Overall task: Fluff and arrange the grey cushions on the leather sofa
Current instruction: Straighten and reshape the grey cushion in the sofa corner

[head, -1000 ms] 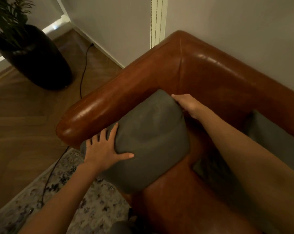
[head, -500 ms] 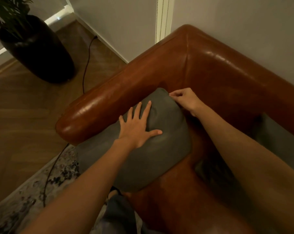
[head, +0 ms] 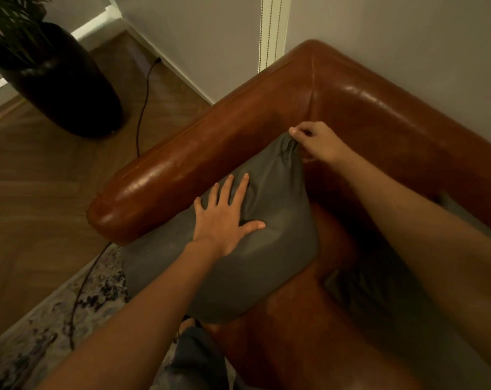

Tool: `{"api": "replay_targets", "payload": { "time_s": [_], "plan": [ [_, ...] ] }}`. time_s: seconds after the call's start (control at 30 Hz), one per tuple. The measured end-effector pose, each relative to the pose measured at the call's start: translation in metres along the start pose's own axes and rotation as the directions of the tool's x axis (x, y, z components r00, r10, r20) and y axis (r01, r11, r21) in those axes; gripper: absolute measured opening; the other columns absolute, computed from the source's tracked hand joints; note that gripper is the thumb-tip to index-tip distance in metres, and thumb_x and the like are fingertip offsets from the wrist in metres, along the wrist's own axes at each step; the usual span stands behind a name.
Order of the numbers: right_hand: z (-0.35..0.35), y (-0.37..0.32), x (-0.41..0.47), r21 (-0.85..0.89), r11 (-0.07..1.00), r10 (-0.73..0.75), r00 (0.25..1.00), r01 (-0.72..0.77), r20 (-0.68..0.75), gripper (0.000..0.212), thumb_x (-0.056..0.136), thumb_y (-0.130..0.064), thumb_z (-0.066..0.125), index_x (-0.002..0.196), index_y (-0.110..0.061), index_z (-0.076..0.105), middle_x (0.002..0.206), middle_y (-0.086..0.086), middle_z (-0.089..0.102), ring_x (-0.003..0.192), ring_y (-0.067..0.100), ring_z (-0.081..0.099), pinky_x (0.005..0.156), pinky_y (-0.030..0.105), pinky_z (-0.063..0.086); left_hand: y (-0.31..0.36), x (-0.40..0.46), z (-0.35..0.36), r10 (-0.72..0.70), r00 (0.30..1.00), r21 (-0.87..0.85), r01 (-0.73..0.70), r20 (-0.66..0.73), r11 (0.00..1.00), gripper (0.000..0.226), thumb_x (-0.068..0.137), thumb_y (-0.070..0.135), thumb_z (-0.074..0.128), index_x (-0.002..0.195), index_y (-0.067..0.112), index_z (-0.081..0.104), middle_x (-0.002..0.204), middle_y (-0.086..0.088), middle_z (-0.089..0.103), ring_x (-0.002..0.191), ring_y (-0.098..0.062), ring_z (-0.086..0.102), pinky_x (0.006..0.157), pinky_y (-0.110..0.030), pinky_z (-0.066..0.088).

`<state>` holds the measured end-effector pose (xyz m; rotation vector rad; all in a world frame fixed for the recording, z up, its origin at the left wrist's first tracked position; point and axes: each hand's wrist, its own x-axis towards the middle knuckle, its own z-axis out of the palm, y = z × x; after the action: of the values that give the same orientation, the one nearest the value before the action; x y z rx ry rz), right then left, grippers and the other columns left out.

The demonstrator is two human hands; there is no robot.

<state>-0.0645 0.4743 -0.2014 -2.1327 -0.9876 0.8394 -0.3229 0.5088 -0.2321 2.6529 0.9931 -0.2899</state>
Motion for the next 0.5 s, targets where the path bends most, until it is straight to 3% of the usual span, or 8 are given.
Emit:
{"api": "replay_targets", "payload": {
  "time_s": [0.07,0.1,0.2,0.27,0.37,0.43,0.5],
  "plan": [
    [0.014,0.011,-0.014,0.344,0.934,0.093,0.996,-0.092,0.016,0.025,0.093,-0.035,0.064,0.111,-0.018,0.063,0.102,-0.001,0.061,0.096,0.012,0.061,0.074,0.029,0.052,0.000,0.000,0.001,-0.003,1.000,0.001,0.003,0.000,1.000,0.098,0.079,0.081,0.034,0.149,0.037,-0.020,0.163,0.001,-0.006,0.149,-0.027,0.002,0.114,-0.061,0.015],
    [0.017,0.016,-0.018,0.428,0.899,0.099,0.995,-0.097,0.017,0.026,0.087,-0.030,0.072,0.108,-0.018,0.062,0.101,-0.001,0.063,0.093,0.011,0.062,0.075,0.027,0.051,0.000,-0.001,0.003,-0.003,1.000,0.003,0.003,-0.003,1.000,0.099,0.079,0.081,0.034,0.148,0.037,-0.021,0.163,0.001,-0.006,0.149,-0.027,0.001,0.114,-0.061,0.014],
    [0.017,0.027,-0.020,0.489,0.869,0.113,0.993,-0.082,-0.034,0.024,0.077,-0.015,0.081,0.093,-0.014,0.064,0.087,0.004,0.067,0.080,0.013,0.065,0.074,0.027,0.052,0.001,-0.002,0.005,0.004,1.000,0.001,-0.004,-0.017,1.000,0.099,0.078,0.082,0.033,0.148,0.038,-0.022,0.163,0.001,-0.006,0.149,-0.027,0.002,0.114,-0.060,0.014],
    [0.006,0.024,-0.016,0.426,0.901,0.095,0.995,-0.082,-0.009,0.014,0.080,-0.015,0.078,0.088,-0.012,0.067,0.084,0.006,0.070,0.075,0.012,0.067,0.072,0.030,0.055,0.000,-0.001,0.006,0.004,1.000,-0.008,-0.004,-0.023,1.000,0.099,0.077,0.083,0.032,0.148,0.039,-0.021,0.163,0.001,-0.005,0.149,-0.027,0.002,0.114,-0.060,0.014],
    [-0.011,0.016,-0.011,0.274,0.960,0.039,0.998,-0.052,0.050,0.009,0.089,-0.019,0.070,0.090,-0.010,0.071,0.091,0.014,0.072,0.083,0.019,0.069,0.085,0.040,0.058,-0.002,0.001,0.007,0.008,0.999,-0.021,-0.008,-0.034,1.000,0.099,0.076,0.084,0.032,0.147,0.040,-0.021,0.163,0.002,-0.005,0.149,-0.026,0.003,0.114,-0.059,0.015],
    [-0.015,0.011,-0.012,0.047,0.998,-0.034,0.999,0.034,0.008,0.015,0.091,-0.023,0.068,0.096,-0.010,0.074,0.092,0.011,0.073,0.086,0.018,0.069,0.087,0.037,0.057,-0.003,0.000,0.007,0.008,0.999,-0.025,-0.009,-0.043,1.000,0.098,0.077,0.084,0.031,0.148,0.040,-0.021,0.163,0.001,-0.004,0.149,-0.026,0.003,0.114,-0.059,0.014],
    [-0.009,0.009,-0.020,-0.230,0.966,-0.149,0.981,0.117,-0.126,0.020,0.092,-0.031,0.065,0.100,-0.015,0.075,0.093,0.005,0.073,0.088,0.016,0.067,0.086,0.038,0.055,-0.003,0.000,0.007,0.007,0.999,-0.013,-0.007,-0.039,1.000,0.098,0.077,0.084,0.030,0.148,0.040,-0.021,0.163,0.002,-0.005,0.149,-0.026,0.002,0.114,-0.059,0.014]
  ]
}}
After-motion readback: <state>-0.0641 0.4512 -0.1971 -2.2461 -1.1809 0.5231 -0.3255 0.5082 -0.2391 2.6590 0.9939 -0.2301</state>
